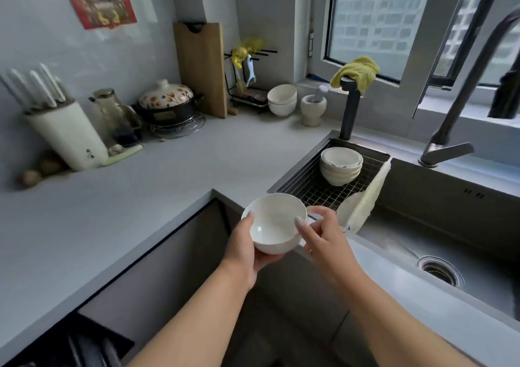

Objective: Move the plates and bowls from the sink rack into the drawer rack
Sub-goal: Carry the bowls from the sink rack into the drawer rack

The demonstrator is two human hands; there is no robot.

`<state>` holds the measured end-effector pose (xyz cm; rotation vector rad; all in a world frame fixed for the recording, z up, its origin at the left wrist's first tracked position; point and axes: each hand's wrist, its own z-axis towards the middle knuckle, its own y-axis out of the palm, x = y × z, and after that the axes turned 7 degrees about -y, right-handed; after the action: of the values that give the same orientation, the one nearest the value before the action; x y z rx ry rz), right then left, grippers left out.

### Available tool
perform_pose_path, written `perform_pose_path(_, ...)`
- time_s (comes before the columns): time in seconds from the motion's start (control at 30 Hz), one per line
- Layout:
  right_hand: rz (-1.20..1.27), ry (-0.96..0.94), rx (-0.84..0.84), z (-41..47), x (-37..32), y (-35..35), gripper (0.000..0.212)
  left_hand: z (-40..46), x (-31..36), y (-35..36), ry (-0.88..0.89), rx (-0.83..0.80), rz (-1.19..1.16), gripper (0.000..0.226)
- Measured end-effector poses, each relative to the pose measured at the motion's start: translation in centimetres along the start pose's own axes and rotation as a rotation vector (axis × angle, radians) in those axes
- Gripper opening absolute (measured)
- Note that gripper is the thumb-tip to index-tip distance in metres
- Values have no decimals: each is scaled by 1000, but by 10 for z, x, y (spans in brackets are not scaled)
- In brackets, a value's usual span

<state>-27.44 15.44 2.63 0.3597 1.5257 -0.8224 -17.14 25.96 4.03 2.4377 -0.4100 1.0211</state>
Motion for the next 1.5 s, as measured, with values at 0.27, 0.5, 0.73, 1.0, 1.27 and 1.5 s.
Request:
perform_pose_path(0.27,540,284,-359,-47,-29,74,34,-63,-15,-87,85,251,-76,43)
perform_pose_path(0.5,487,316,-415,-85,-60,149,26,-104,-28,-174,106,337,-165,42)
perform_pose_path(0.73,351,309,-537,-156,-88,258,26,-164,-55,-303,104,457,-224,42)
perform_pose_path(1.0,245,234,-755,-260,-125,393,12,-275,-99,-467,121,645,-213,55)
perform_pose_path(1.27,105,195,-912,-341,-121,498,21,-348,-156,-599,74,1072,-129,54)
perform_pose_path(1.5,-84,247,-1005,-369,-74,570,38,-373,-207,-651,-23,1310,229,36)
